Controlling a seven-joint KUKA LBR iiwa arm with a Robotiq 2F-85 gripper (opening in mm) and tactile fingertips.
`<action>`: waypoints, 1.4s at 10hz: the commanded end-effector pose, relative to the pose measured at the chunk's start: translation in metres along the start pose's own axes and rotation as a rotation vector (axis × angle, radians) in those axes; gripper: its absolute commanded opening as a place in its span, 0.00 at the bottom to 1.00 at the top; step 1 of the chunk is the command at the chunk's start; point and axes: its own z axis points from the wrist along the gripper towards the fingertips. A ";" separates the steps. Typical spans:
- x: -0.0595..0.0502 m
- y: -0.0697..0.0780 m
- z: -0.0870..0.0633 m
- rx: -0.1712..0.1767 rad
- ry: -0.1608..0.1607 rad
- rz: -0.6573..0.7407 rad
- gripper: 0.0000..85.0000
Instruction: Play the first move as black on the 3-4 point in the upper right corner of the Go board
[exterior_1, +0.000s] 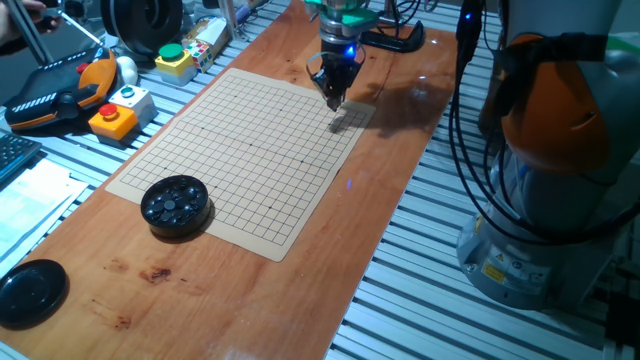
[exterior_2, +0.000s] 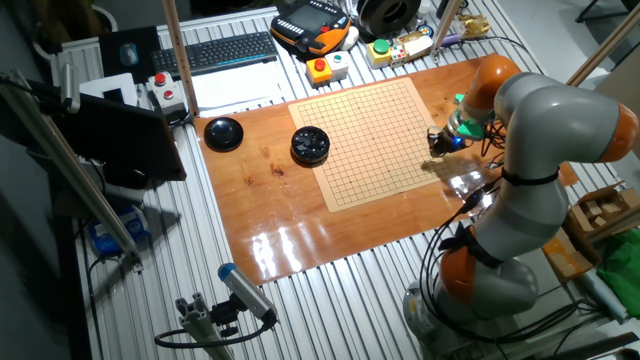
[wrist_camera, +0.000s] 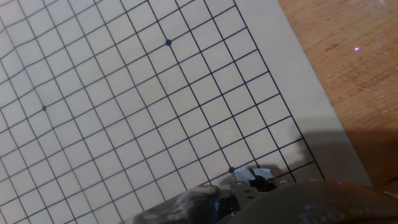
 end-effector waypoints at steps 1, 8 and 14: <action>0.000 0.000 0.002 -0.002 -0.001 0.000 0.01; 0.003 0.000 0.015 -0.021 0.003 0.010 0.01; 0.005 -0.003 0.020 -0.025 0.008 0.012 0.01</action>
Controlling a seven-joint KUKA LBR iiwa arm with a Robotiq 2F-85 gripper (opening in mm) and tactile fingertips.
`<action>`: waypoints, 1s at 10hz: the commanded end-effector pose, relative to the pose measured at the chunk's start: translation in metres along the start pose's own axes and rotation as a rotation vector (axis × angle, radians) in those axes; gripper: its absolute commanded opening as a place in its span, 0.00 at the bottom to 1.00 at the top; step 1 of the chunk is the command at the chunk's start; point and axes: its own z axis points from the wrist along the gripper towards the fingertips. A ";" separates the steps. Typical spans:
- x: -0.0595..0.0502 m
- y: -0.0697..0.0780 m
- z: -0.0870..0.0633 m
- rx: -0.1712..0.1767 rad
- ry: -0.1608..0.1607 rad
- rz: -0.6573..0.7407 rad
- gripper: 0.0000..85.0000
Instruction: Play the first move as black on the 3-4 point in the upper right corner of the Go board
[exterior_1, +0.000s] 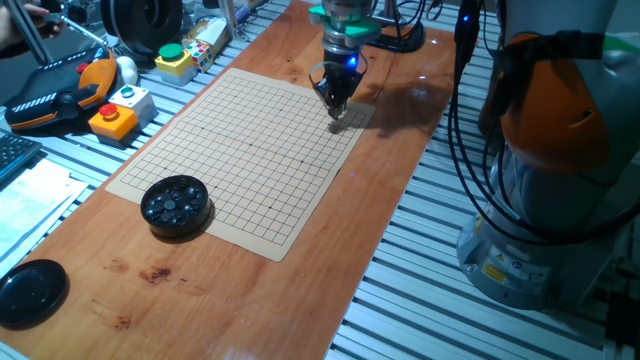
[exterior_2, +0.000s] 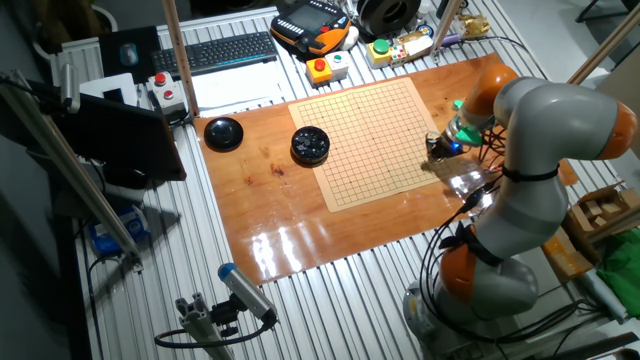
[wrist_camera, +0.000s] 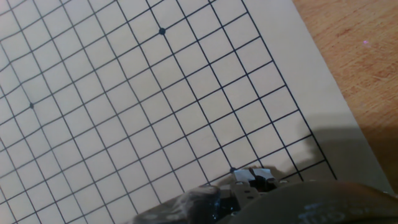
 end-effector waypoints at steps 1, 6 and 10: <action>0.001 -0.001 0.001 -0.001 0.000 0.000 0.01; 0.003 -0.003 0.003 -0.002 0.001 -0.001 0.01; 0.004 -0.004 0.003 -0.003 0.000 0.002 0.01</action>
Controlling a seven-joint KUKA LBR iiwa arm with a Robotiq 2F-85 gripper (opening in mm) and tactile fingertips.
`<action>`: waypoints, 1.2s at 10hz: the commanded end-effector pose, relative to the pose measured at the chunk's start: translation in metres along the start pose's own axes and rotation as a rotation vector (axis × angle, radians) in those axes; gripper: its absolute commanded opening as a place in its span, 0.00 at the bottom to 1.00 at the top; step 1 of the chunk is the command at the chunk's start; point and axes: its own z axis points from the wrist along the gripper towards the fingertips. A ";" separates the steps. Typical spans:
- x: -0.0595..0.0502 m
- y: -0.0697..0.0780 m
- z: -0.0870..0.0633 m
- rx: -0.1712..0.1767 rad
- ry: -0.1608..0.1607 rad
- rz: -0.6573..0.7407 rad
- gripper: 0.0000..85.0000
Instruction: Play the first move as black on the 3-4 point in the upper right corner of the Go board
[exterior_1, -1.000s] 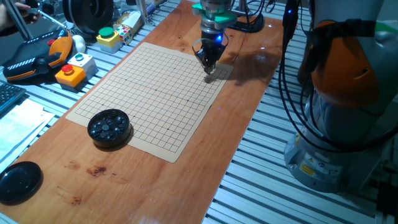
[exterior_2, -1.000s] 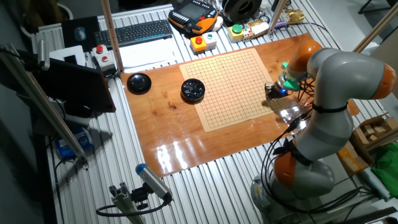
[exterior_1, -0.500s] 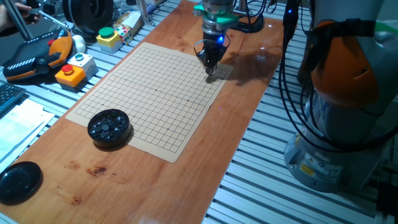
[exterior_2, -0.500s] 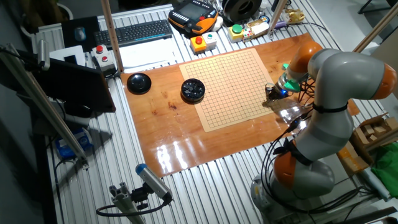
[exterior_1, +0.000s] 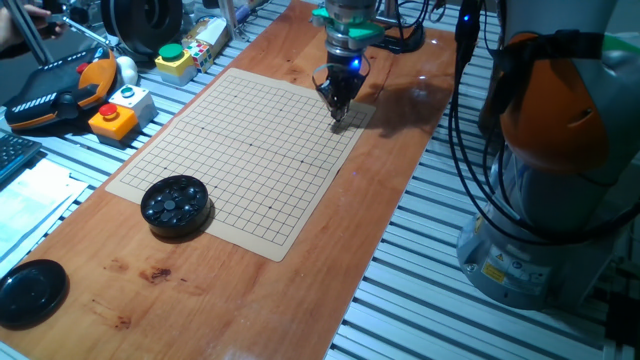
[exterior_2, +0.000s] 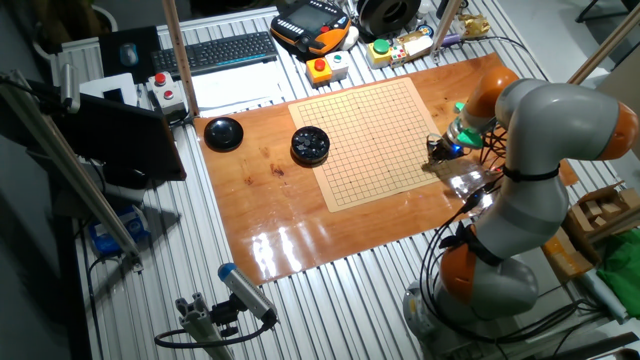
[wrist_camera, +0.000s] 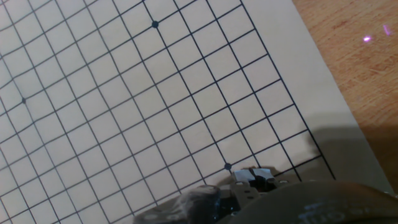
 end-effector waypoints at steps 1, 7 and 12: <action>0.000 0.000 0.000 0.000 0.000 0.000 0.01; -0.001 -0.002 0.002 -0.004 0.007 -0.009 0.01; 0.001 -0.003 0.002 -0.009 0.023 -0.007 0.01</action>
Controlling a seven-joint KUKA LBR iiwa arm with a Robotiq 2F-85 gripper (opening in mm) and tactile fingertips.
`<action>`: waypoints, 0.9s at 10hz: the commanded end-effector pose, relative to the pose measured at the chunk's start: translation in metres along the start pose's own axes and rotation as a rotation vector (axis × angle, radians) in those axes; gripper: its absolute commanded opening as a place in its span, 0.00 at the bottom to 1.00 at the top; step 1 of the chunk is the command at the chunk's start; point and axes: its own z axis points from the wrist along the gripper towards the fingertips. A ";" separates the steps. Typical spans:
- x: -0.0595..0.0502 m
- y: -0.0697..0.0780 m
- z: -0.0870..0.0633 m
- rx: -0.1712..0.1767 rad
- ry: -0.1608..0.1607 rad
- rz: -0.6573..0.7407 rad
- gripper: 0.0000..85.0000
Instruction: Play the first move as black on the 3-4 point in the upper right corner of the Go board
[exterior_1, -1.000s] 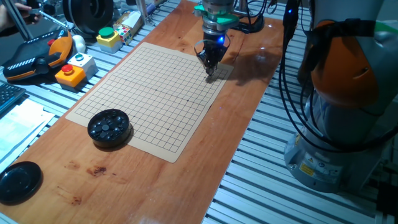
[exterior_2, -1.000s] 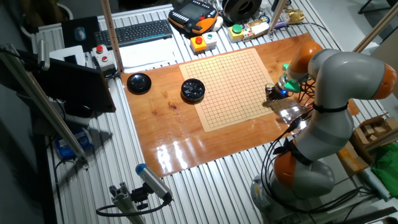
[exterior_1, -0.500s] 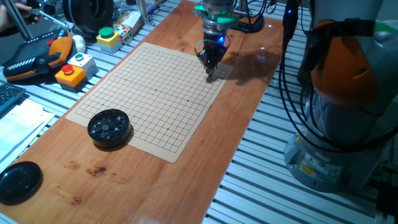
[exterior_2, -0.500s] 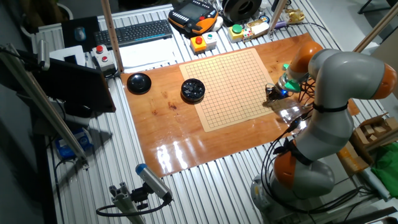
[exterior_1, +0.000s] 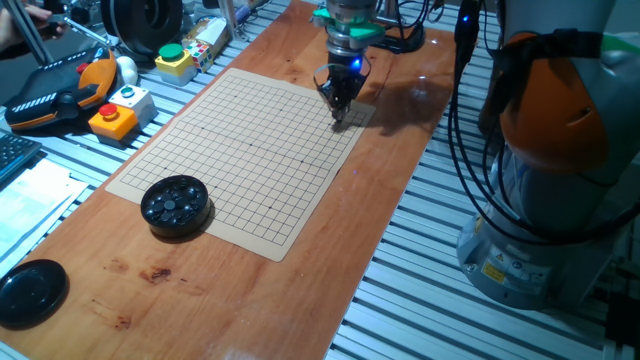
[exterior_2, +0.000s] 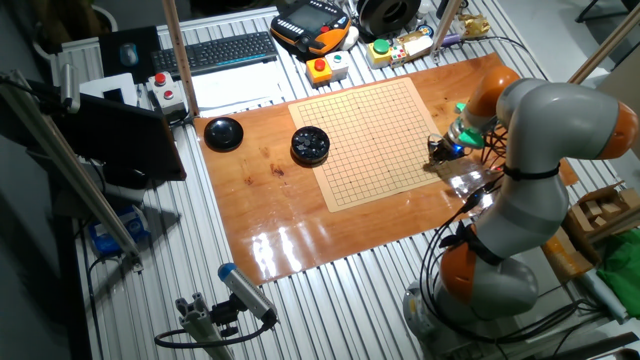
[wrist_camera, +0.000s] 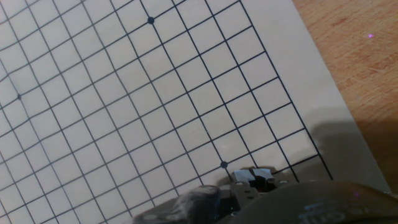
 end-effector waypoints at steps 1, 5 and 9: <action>0.000 0.000 -0.001 0.001 0.003 0.000 0.01; 0.001 0.000 -0.001 -0.004 0.015 -0.004 0.01; 0.002 -0.001 0.000 -0.004 0.022 -0.013 0.01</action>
